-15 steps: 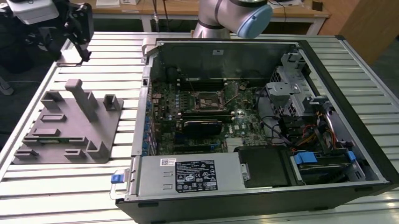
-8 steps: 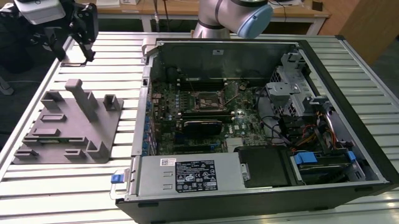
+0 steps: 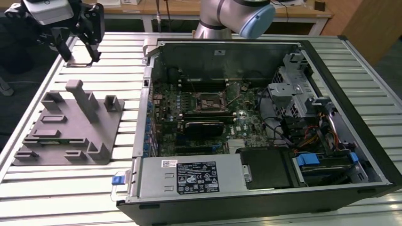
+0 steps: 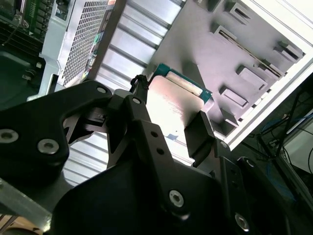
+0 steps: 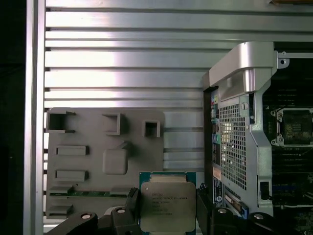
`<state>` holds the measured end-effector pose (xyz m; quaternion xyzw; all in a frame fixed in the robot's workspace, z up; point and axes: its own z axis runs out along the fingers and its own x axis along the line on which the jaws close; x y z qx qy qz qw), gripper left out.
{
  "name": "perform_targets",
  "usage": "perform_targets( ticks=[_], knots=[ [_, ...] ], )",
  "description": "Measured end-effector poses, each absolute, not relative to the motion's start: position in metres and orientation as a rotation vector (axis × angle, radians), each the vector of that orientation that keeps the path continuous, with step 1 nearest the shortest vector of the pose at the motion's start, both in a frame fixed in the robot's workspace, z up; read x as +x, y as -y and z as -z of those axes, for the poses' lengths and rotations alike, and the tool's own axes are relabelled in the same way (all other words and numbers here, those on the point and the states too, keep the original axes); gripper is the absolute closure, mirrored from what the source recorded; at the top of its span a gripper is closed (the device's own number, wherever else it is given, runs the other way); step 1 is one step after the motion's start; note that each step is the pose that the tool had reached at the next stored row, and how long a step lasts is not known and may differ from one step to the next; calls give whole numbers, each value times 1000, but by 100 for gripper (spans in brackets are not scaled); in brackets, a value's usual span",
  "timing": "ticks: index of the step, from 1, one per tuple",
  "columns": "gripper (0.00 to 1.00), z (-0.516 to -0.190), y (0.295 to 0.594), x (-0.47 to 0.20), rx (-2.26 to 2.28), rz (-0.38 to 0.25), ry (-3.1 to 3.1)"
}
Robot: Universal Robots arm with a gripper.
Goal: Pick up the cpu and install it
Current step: 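Pick up the cpu and move it towards the insertion slot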
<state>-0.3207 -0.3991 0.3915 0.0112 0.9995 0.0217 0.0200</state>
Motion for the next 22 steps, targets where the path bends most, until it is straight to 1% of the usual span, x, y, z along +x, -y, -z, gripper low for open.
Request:
perform_targets(
  ticks=[22],
  knots=[
    [46,-392,399,-297,35,-67,-3101]
  ],
)
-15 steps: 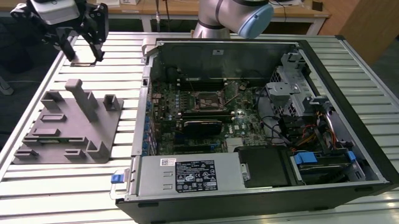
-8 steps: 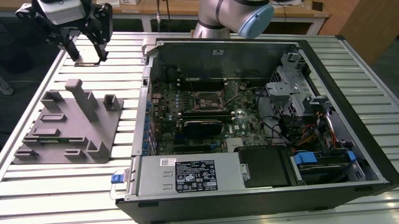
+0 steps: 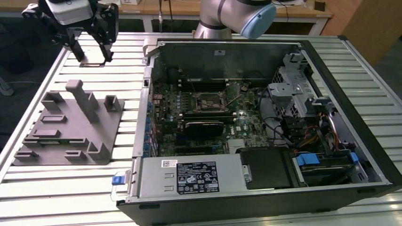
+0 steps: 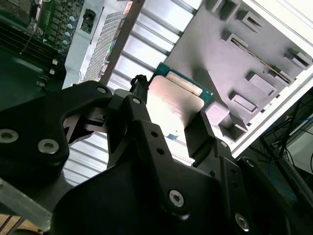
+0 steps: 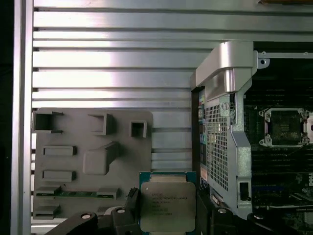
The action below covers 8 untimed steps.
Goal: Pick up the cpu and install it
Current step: 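Pick up the cpu and move it towards the insertion slot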
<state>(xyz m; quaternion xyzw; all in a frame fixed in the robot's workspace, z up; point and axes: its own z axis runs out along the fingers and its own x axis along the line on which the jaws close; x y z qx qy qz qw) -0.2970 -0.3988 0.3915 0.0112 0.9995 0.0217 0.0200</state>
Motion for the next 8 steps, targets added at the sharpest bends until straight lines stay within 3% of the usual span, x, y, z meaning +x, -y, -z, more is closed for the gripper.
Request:
perform_targets(
  ticks=[8],
  knots=[
    [46,-391,399,-287,35,-67,-3101]
  ],
)
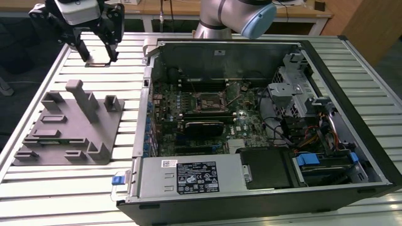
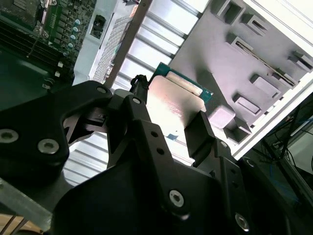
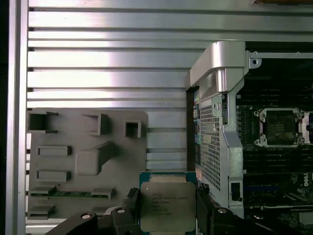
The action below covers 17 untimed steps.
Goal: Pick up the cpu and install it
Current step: 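Pick up the cpu and move it towards the insertion slot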
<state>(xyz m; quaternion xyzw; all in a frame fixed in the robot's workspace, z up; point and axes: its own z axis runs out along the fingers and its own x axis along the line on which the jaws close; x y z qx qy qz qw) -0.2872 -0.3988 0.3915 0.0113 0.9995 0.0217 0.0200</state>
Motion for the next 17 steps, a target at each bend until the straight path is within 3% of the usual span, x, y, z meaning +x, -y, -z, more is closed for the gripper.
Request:
perform_targets(
  ticks=[17],
  knots=[
    [46,-391,398,-254,35,-67,-3101]
  ],
)
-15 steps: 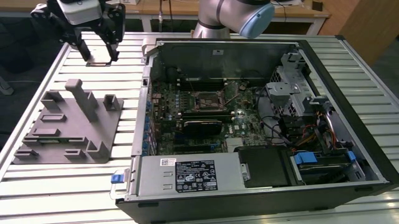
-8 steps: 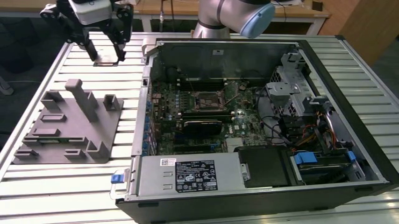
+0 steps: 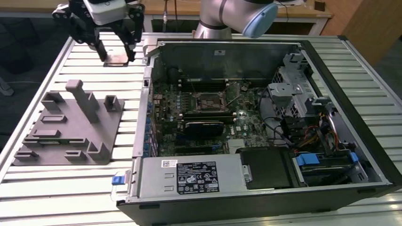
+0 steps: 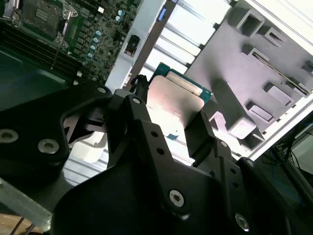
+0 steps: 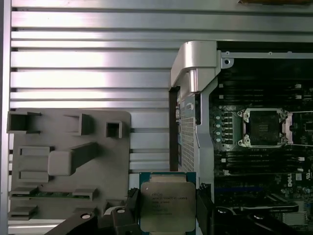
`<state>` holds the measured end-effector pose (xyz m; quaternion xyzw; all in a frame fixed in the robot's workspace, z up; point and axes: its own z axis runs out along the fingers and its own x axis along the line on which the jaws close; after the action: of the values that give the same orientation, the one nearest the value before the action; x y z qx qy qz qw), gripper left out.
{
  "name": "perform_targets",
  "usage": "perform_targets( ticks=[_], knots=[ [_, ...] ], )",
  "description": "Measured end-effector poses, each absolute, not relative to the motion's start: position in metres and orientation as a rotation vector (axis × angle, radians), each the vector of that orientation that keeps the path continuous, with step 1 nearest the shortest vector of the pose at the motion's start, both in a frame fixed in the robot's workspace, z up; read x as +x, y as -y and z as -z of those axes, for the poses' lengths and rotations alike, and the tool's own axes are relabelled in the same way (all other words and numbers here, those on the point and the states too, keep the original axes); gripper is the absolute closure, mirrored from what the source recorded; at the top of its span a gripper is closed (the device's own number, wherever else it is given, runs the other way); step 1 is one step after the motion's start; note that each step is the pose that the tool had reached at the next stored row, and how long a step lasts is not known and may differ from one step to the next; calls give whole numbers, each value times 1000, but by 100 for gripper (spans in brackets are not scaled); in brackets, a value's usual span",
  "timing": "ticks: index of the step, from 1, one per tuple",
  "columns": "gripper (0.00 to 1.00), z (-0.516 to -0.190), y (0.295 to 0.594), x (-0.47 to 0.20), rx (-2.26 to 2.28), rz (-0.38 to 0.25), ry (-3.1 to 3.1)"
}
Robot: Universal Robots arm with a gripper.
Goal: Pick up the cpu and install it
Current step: 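Pick up the cpu and move it towards the insertion slot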
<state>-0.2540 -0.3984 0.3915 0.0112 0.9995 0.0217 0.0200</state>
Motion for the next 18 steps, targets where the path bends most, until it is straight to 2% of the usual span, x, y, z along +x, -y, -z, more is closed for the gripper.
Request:
perform_targets(
  ticks=[18],
  knots=[
    [46,-391,398,-230,35,-67,-3101]
  ],
)
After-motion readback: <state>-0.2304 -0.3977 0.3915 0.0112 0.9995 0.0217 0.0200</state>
